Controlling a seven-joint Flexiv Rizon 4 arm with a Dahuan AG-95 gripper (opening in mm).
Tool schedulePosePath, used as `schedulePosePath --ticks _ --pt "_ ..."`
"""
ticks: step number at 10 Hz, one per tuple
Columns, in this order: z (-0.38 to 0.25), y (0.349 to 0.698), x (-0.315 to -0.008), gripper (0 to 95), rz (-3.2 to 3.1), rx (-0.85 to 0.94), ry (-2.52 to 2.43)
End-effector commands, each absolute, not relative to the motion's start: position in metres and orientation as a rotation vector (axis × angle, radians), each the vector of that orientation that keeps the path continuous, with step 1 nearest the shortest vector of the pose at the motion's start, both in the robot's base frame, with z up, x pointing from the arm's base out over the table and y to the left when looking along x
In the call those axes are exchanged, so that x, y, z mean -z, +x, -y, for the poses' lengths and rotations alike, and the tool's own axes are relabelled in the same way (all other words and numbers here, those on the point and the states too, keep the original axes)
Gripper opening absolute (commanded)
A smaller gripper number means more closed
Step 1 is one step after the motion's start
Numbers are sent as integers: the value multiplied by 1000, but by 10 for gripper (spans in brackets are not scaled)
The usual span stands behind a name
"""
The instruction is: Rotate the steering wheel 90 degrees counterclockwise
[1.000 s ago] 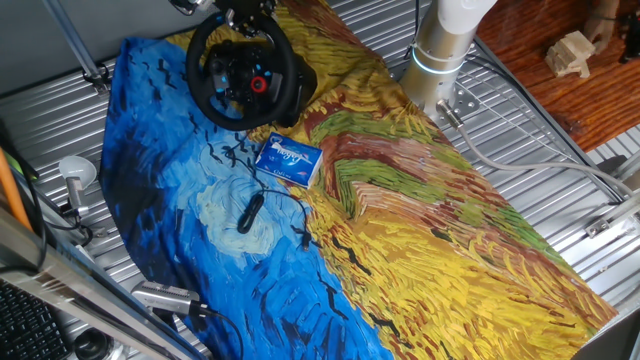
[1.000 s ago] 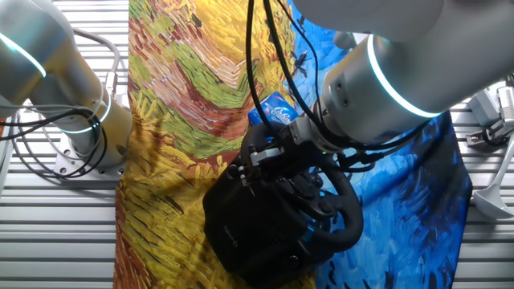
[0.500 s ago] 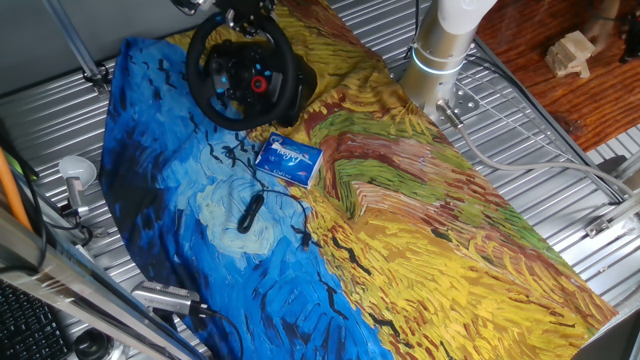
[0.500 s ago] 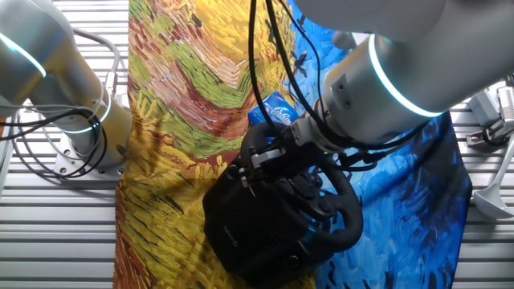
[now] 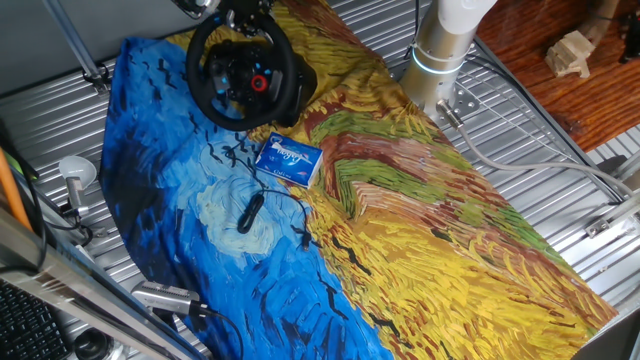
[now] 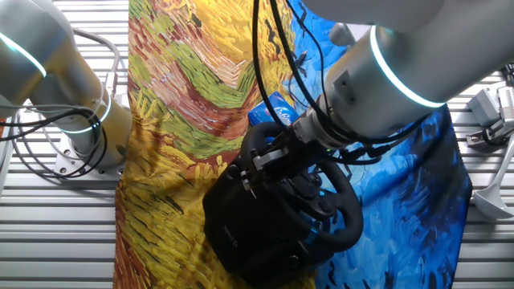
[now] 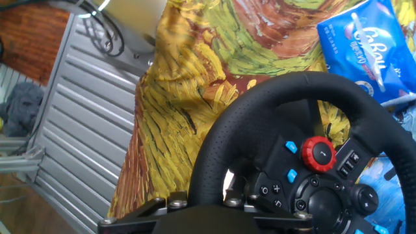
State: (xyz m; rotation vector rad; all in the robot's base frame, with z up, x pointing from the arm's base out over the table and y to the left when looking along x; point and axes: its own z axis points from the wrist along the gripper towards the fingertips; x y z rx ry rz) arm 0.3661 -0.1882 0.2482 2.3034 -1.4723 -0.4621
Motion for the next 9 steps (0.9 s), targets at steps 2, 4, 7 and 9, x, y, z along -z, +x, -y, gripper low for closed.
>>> schedulePosePath --ticks 2,4,7,9 --pt "191 369 -246 0 1429 460 2325" --pt "192 371 -249 0 1394 452 2316" --pt "195 375 -252 0 1349 429 2308" --pt "200 375 -249 0 1330 430 2314"
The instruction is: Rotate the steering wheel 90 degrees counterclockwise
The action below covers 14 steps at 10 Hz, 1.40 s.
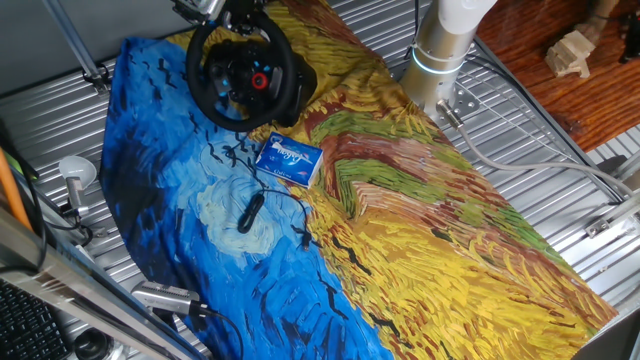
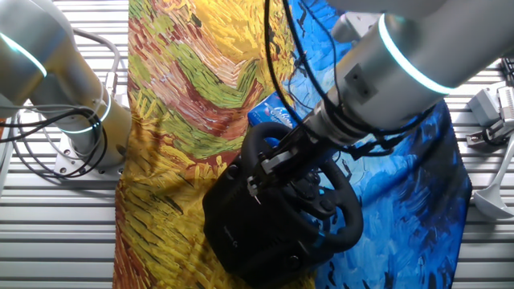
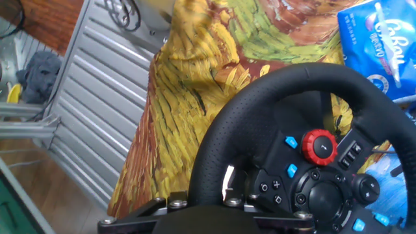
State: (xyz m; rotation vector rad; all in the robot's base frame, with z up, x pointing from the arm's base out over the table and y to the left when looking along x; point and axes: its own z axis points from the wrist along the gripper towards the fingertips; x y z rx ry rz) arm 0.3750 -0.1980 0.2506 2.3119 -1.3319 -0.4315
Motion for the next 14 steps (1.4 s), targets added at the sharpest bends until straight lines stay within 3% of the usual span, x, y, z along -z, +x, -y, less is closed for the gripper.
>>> schedulePosePath --ticks 1,14 --pt "200 375 -251 0 1319 425 2304" --pt "207 383 -254 0 1152 291 2348"
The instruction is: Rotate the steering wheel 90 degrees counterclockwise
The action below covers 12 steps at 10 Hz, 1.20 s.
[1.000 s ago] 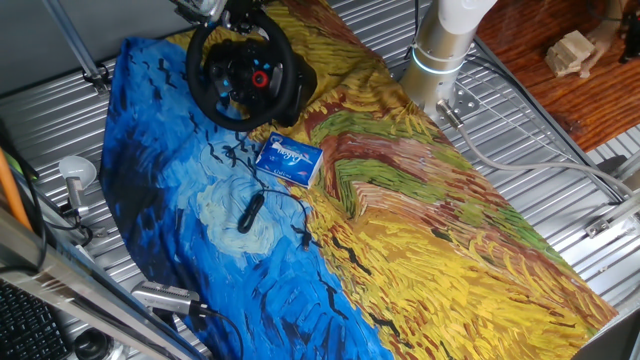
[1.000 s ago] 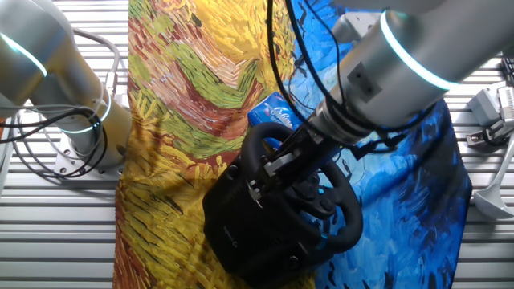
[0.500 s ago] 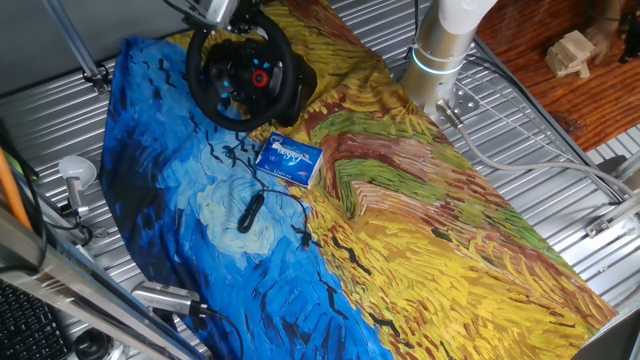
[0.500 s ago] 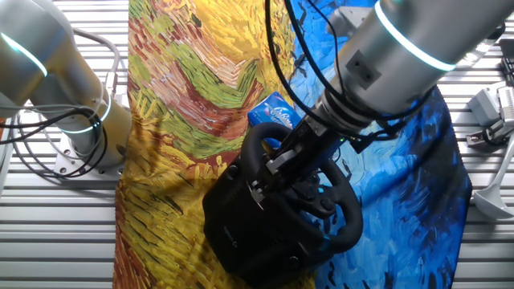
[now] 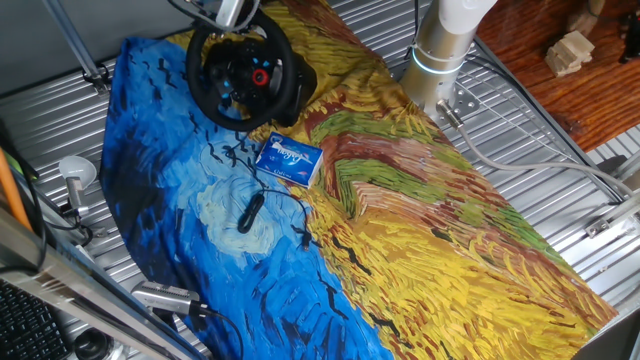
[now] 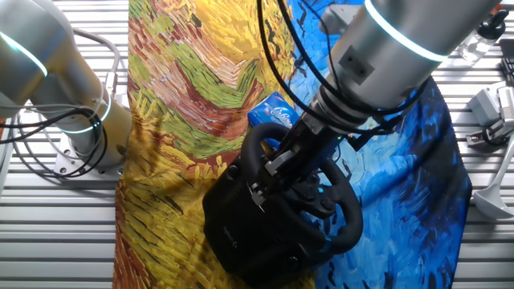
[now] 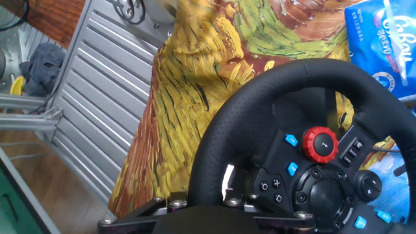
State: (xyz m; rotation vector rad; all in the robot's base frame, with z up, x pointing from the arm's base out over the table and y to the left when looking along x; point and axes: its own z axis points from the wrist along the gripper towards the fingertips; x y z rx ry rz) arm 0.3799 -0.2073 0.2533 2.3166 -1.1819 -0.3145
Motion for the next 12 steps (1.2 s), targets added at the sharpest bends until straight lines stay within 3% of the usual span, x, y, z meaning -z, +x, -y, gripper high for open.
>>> schedulePosePath --ticks 1,12 --pt "206 384 -254 0 1141 285 2356" --pt "217 385 -254 0 995 190 2463"
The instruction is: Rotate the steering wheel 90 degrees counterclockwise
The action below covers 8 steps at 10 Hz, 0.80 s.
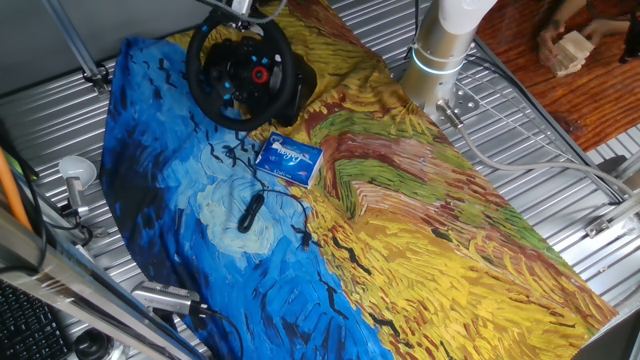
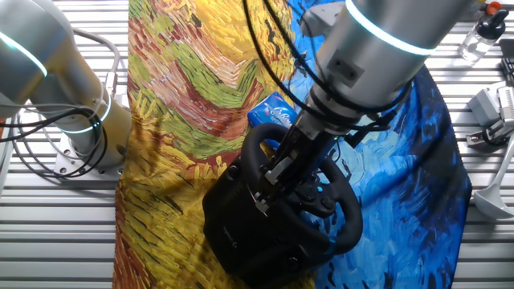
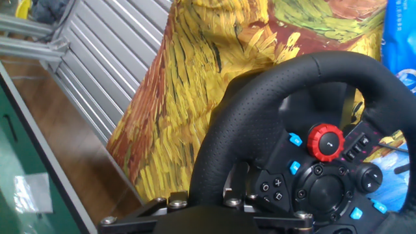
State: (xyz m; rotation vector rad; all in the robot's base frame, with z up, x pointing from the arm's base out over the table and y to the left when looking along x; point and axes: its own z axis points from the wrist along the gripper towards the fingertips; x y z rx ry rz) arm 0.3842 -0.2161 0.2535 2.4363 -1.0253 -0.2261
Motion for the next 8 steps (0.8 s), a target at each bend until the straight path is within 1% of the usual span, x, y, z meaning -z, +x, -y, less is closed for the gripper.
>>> schedulePosePath --ticks 1,8 --pt "216 386 -255 0 978 167 2477" --pt "224 389 -252 0 942 127 2514"
